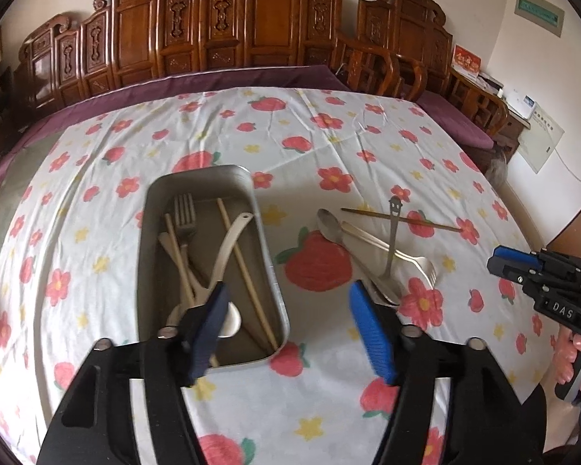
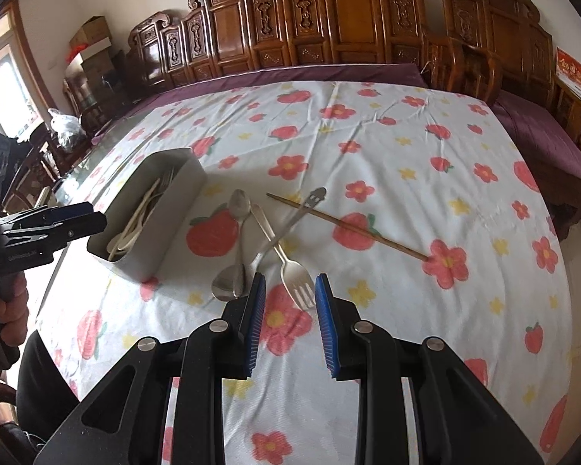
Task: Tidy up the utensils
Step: 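Move both open tools from the tray toward the remaining utensils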
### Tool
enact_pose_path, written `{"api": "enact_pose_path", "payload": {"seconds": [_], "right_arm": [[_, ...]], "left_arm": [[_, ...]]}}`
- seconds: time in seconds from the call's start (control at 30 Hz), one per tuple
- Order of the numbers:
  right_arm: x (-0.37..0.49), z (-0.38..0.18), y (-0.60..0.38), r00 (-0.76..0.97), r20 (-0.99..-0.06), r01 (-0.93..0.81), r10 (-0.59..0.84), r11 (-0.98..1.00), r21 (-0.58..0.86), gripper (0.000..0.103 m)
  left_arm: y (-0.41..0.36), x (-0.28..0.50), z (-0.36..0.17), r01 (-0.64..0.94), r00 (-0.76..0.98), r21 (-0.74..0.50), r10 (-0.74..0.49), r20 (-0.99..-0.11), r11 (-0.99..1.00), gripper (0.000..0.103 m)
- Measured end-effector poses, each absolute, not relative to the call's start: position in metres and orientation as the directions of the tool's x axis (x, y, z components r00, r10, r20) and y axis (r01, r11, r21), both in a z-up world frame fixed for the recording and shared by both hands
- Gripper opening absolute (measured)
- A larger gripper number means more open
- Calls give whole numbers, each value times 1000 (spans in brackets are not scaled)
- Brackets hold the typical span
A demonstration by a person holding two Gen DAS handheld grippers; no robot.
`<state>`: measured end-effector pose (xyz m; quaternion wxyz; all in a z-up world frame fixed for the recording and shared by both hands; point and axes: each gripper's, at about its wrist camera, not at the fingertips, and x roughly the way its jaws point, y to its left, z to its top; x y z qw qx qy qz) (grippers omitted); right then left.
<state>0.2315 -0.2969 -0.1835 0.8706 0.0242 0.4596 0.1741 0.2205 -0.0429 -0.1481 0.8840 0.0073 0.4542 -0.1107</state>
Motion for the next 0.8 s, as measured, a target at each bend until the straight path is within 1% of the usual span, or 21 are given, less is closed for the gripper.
{"api": "enact_pose_path", "payload": {"seconds": [0.07,0.2,0.4,0.7,0.8], "right_arm": [[232,-188,-298,511,-796,-288,324,937,197,30],[237,-198,-297,492,-806,-306,328,932,193,30],[253,-214,-285,451,-826,-350,337,919,184,30],[269,-234,-253,439,-851,-408,288,908,97,30],[270,-243,-244,433,-866,-429,249,902,45,30]], "left_arm": [[-49,222,-151,204,560,-94,-194,-805,975,72],[-65,226,-161,212,535,-114,-213,-818,971,72],[-80,225,-177,223,503,-112,-213,-838,968,72],[-84,226,-190,212,478,-109,-200,-855,971,72],[-87,225,-192,214,473,-106,-198,-858,971,72]]}}
